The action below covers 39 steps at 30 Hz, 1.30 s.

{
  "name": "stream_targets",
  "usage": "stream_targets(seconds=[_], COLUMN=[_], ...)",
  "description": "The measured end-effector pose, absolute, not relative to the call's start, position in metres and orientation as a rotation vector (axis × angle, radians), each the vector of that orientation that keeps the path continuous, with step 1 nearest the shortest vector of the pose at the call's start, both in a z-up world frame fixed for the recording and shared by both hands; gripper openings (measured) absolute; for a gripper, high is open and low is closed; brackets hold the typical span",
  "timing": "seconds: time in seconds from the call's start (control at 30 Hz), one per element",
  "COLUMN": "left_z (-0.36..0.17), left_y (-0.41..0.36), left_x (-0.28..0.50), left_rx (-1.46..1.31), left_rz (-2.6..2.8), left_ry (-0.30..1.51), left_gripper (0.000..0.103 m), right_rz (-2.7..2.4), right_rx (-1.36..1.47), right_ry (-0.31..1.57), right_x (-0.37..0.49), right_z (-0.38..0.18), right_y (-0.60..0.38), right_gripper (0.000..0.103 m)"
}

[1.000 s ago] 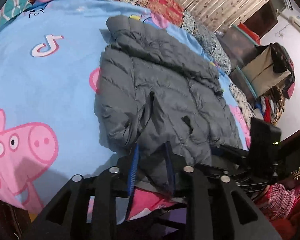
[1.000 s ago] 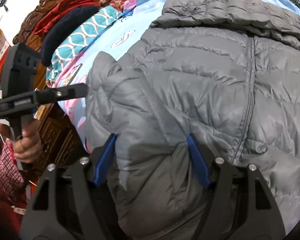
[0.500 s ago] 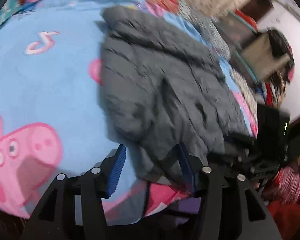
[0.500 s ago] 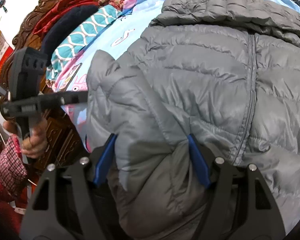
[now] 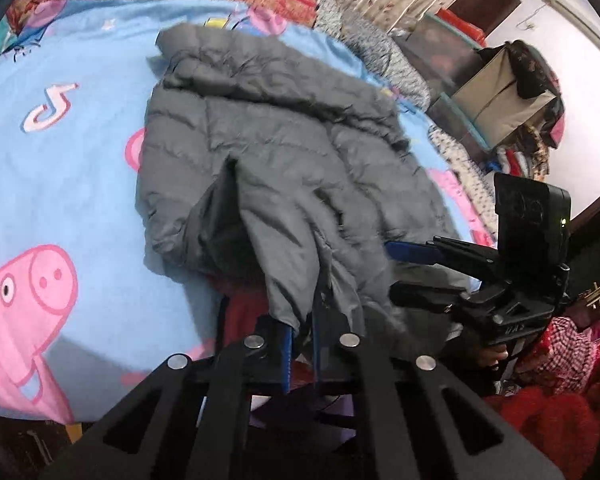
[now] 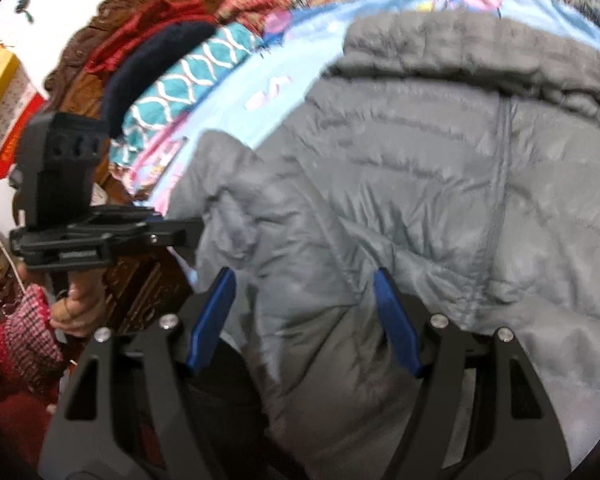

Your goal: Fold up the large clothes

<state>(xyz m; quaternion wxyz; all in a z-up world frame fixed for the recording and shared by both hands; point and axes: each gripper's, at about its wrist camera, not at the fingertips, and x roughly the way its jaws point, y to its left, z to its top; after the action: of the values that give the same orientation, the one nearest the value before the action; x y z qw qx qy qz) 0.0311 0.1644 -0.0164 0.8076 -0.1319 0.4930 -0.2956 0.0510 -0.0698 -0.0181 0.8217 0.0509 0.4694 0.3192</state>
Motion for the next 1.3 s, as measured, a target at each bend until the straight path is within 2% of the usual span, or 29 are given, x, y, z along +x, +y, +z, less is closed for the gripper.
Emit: stream_targets(seconds=[0.27,0.6,0.77,1.07,1.23,1.3], left_z=[0.003,0.028,0.028,-0.005,0.0,0.0], left_y=[0.184,0.202,0.191,0.202,0.216,0.212], left_x=[0.013,0.001,0.001,0.003,-0.01,-0.013], left_rx=[-0.397,-0.518,-0.448,-0.316,-0.315,-0.281], left_rz=[-0.61,-0.582,-0.544,-0.335,-0.332,-0.348], left_ry=[1.039,0.955,0.958,1.107,1.079,1.068], left_gripper=[0.014,0.014,0.014,0.015,0.019,0.026], right_rz=[0.47,0.218,0.178,0.211,0.241,0.265], right_rx=[0.198,0.349,0.364,0.408,0.452,0.457], right_ry=[0.948,0.983,1.044,1.114,1.152,1.168], right_x=[0.009,-0.066,-0.084,-0.078,-0.066,-0.064], right_z=[0.009,-0.004,-0.034,-0.078,-0.095,-0.1], right_y=[-0.177,-0.302,-0.323,-0.324,-0.324,-0.324], right_gripper=[0.068,0.068,0.068,0.07,0.074,0.074])
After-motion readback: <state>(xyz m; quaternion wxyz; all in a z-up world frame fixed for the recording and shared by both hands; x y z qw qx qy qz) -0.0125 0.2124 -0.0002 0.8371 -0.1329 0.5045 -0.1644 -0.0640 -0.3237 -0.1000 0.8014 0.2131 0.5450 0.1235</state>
